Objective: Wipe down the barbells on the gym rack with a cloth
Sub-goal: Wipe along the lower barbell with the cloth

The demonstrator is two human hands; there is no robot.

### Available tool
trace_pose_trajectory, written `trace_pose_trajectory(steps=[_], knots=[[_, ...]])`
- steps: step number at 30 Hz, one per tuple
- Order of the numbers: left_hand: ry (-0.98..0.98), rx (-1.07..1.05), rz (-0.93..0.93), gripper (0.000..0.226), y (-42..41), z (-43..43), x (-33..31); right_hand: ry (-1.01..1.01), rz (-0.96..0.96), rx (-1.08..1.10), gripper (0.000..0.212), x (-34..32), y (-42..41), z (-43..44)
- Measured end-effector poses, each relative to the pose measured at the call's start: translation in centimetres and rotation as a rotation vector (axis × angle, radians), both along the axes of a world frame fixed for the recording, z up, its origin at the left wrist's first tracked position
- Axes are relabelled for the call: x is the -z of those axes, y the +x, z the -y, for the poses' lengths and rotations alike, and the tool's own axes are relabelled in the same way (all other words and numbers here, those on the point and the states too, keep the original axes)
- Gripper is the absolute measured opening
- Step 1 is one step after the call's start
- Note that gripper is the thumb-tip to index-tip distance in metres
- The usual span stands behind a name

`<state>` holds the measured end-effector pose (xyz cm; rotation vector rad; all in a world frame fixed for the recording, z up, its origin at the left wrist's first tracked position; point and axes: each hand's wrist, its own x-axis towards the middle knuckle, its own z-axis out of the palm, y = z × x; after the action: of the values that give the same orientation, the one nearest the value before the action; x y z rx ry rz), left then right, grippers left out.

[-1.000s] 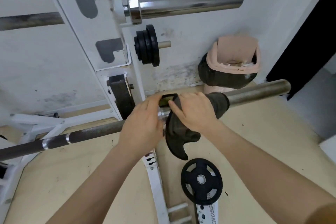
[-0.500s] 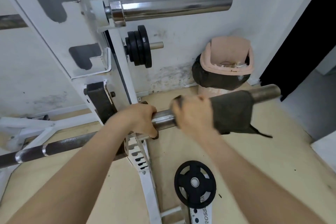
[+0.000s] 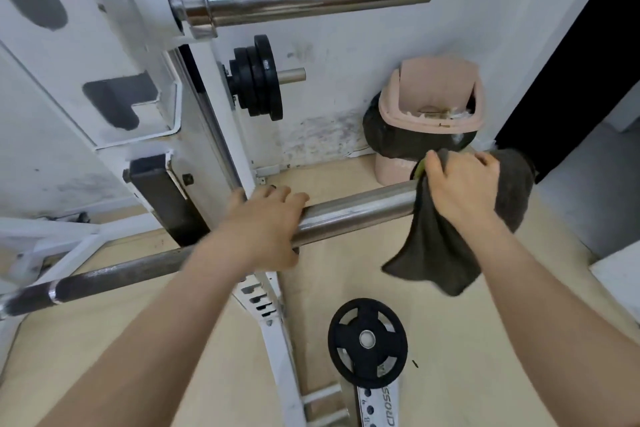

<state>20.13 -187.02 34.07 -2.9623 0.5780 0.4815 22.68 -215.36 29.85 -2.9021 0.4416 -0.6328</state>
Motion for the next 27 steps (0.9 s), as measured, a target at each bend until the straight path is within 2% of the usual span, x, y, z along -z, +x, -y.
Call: trace_pose_trajectory(steps=[1,3,5,6,7,9,10,11,13,15,16,18,20,21,22,24,25,27], knots=[[0.001,0.007,0.159,0.080,-1.1,1.4,1.2,0.025,0.017,-0.004,0.048,0.2,-0.3,-1.8],[0.014,-0.006,0.410,0.072,-2.5,4.0,3.4,0.045,0.087,-0.146,0.038,1.0,-1.9,-6.6],[-0.003,0.018,0.496,0.049,-1.9,4.7,4.1,-0.026,0.101,-0.357,0.038,1.4,-3.2,-9.2],[-0.016,0.002,0.421,0.043,-0.9,4.4,3.6,-0.068,0.089,-0.437,0.041,1.3,-3.1,-8.7],[-0.053,-0.016,0.271,0.041,0.5,3.8,3.0,-0.093,0.073,-0.478,0.043,1.2,-2.6,-7.2],[-0.124,-0.073,-0.111,0.049,2.6,3.1,1.4,-0.116,0.079,-0.428,0.045,1.1,-1.5,-3.1],[-0.125,-0.076,-0.178,0.055,3.1,3.4,0.9,-0.116,0.101,-0.363,0.043,1.0,-1.0,-1.0],[-0.100,-0.045,-0.122,0.063,2.9,4.0,0.7,-0.090,0.117,-0.284,0.040,0.9,-0.7,1.0],[-0.107,0.044,0.192,0.074,1.2,5.9,1.8,0.017,0.137,-0.137,0.036,1.2,-0.5,4.1],[-0.108,0.062,0.404,0.072,-0.9,7.7,3.3,0.144,0.191,0.021,0.037,1.9,-0.1,6.1],[-0.084,0.064,0.469,0.065,-1.3,8.3,3.7,0.238,0.221,0.094,0.040,2.3,0.0,6.7],[-0.071,0.043,0.462,0.046,-0.2,8.3,3.6,0.665,0.354,0.255,0.049,2.7,0.5,7.0],[-0.151,0.025,0.264,0.038,1.6,7.9,2.9,1.329,0.483,0.497,0.057,1.9,0.9,6.9],[-0.191,0.020,0.126,0.037,2.4,7.9,2.3,1.578,0.548,0.564,0.057,1.4,1.1,6.6],[-0.226,0.014,-0.011,0.037,3.1,7.9,1.8,1.702,0.563,0.581,0.054,1.2,1.3,6.7],[-0.320,-0.020,-0.226,0.039,4.0,7.8,1.4,1.698,0.604,0.508,0.044,1.0,1.1,5.5],[-0.368,-0.023,-0.278,0.042,4.1,7.6,1.4,1.706,0.659,0.515,0.043,0.9,0.9,4.7],[-0.433,-0.003,-0.257,0.052,4.3,7.3,1.6,1.836,0.781,0.531,0.046,1.4,0.4,2.6]])
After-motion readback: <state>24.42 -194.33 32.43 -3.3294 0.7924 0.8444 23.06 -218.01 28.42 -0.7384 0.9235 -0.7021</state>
